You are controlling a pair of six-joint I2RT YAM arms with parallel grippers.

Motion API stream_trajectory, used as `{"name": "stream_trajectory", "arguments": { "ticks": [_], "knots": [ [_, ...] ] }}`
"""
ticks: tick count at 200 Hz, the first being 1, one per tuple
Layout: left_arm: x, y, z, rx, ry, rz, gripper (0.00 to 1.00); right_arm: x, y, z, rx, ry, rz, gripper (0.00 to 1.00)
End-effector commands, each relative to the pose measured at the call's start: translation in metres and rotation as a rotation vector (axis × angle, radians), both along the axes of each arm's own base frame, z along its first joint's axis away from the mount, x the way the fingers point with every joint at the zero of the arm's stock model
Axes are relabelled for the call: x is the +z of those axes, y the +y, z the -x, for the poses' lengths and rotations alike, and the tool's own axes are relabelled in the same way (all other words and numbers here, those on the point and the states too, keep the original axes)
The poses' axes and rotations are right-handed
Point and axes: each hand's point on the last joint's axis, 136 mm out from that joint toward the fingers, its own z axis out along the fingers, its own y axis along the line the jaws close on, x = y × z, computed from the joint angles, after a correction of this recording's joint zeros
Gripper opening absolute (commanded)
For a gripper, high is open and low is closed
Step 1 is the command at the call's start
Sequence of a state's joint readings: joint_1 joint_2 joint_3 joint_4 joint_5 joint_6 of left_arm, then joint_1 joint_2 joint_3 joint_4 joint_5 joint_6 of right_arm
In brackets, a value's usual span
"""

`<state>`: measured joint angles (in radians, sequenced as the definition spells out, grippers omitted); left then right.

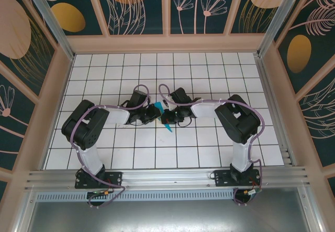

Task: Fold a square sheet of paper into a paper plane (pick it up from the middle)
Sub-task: Fold the wing for the fifth time at the center of the table.

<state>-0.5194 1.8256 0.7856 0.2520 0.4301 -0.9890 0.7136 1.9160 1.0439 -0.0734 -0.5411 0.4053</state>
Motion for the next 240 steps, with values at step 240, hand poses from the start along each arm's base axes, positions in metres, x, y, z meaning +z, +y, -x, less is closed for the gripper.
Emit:
{"name": "stream_trajectory", "arguments": {
  "ticks": [240],
  "knots": [
    [-0.07, 0.055, 0.014, 0.117, 0.133, -0.32, 0.09, -0.018, -0.08, 0.082, 0.062, 0.111, 0.139, 0.0]
  ]
}}
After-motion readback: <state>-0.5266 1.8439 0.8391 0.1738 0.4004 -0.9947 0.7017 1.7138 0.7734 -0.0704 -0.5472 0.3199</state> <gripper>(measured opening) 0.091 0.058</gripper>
